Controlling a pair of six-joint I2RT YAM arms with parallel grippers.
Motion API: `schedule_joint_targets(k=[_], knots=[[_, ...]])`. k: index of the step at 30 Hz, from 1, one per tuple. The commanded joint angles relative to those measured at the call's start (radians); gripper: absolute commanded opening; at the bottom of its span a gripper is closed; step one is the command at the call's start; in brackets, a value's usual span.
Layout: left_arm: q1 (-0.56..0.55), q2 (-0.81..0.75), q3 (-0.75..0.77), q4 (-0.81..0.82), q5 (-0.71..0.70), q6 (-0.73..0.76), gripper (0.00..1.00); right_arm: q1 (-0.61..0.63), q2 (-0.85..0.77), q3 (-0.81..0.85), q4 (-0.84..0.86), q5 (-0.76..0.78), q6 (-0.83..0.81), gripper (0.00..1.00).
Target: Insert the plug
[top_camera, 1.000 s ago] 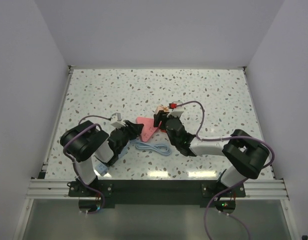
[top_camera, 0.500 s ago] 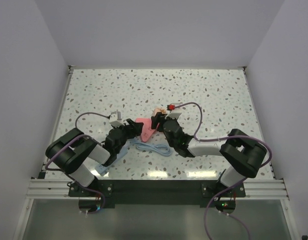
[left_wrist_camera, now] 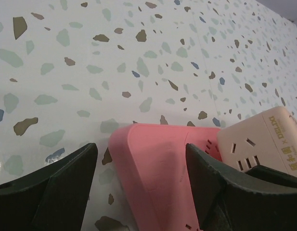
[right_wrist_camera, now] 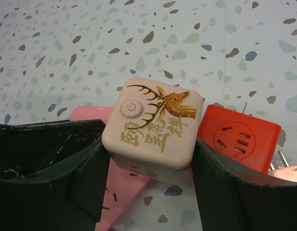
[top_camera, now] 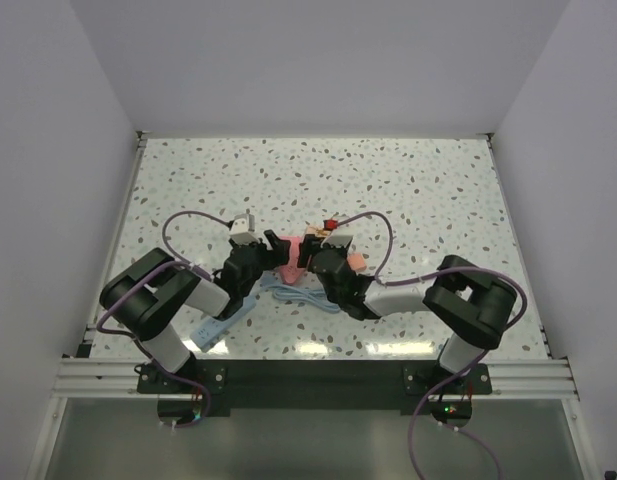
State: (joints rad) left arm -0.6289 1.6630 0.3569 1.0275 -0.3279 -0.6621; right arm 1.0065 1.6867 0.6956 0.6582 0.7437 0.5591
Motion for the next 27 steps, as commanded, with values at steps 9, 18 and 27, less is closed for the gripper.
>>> schedule_joint_targets(k=[9,18,27], knots=[[-0.005,0.03,0.028,0.016,-0.04,0.055,0.77,0.04,0.06,0.07,0.049,0.25,0.058,0.0],[-0.003,0.052,0.031,0.011,-0.039,0.055,0.74,0.046,0.12,0.082,0.101,0.295,0.078,0.0],[-0.003,0.064,0.036,0.011,-0.025,0.052,0.7,0.047,0.117,0.085,0.173,0.301,0.053,0.0]])
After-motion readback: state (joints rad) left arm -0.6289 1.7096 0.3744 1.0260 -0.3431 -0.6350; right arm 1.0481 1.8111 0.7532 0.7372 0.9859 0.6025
